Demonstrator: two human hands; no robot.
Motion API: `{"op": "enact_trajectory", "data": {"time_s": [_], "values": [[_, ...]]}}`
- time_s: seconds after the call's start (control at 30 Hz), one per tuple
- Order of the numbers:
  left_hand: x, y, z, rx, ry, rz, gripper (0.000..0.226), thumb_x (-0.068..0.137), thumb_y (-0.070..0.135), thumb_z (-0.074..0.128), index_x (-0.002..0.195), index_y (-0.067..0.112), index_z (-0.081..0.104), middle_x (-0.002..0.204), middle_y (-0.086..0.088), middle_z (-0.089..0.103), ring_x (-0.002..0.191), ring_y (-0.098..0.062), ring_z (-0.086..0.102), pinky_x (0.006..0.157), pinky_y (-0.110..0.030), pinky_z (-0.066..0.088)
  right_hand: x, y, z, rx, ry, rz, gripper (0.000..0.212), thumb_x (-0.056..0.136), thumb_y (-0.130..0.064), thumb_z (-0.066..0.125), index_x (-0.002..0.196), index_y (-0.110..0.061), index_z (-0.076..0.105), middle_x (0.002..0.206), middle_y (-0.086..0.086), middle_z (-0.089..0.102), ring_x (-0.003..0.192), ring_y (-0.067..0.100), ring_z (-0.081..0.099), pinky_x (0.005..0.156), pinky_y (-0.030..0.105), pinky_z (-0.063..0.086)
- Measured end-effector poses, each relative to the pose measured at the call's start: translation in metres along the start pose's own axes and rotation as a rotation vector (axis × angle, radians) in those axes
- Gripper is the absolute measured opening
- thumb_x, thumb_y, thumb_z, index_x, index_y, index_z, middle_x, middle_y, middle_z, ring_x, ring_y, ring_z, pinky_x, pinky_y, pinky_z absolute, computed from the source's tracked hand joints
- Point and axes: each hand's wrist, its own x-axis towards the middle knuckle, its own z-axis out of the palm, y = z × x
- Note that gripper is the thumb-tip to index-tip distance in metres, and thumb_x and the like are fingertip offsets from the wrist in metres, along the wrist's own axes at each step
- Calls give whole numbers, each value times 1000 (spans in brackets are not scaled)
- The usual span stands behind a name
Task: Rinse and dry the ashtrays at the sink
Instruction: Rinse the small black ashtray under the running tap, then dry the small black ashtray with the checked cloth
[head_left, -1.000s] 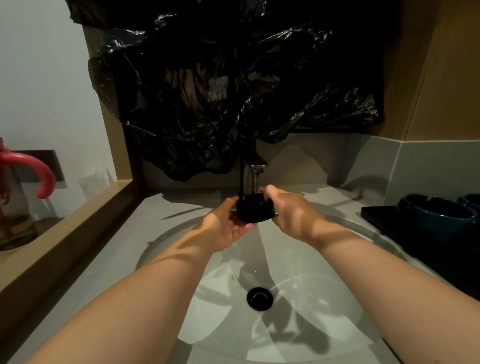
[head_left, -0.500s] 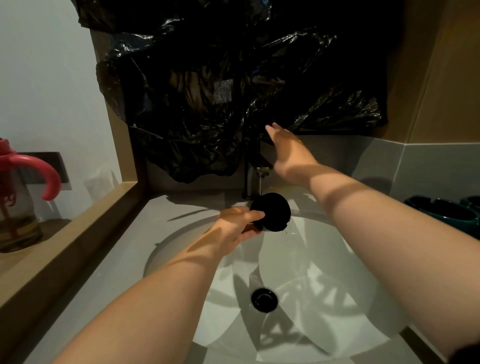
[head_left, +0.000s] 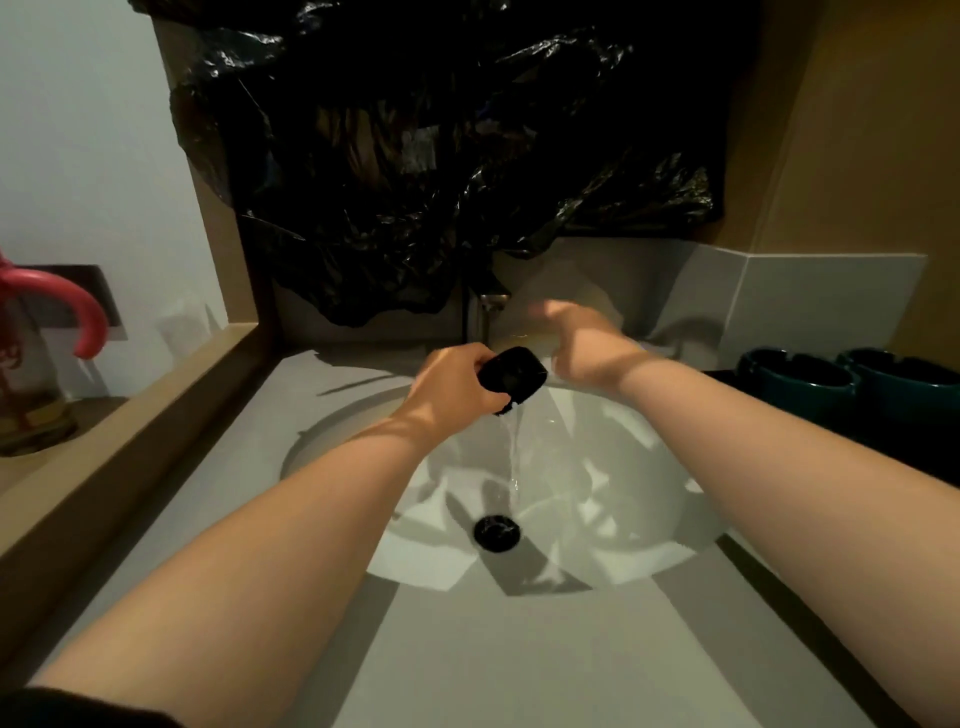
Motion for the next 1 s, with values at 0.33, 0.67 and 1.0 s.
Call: {"op": "enact_trajectory", "data": {"time_s": [0.33,0.67,1.0], "values": [[-44,40,-16,651,-271,319,30,88,21,59,118,22,52,100,0,61,91,-22,58,75,-33,49,-77,22,21,-142,-22,-112,56,82,-18,68,134,-22,47,122,2,56,105,21,56,82,31,45],[-70,42,-4,693,-256,272,26,86,18,59,112,17,54,97,-3,63,85,-23,58,66,-32,48,-98,37,23,-185,-146,-20,54,89,-16,57,139,-20,41,143,2,45,122,23,50,96,38,47],[-64,100,50,-1195,-272,-752,39,90,23,65,121,5,49,116,-16,57,98,-29,64,64,-35,54,-157,80,-68,-137,154,218,40,89,-16,51,129,-11,52,133,9,51,118,28,49,95,44,46]]}}
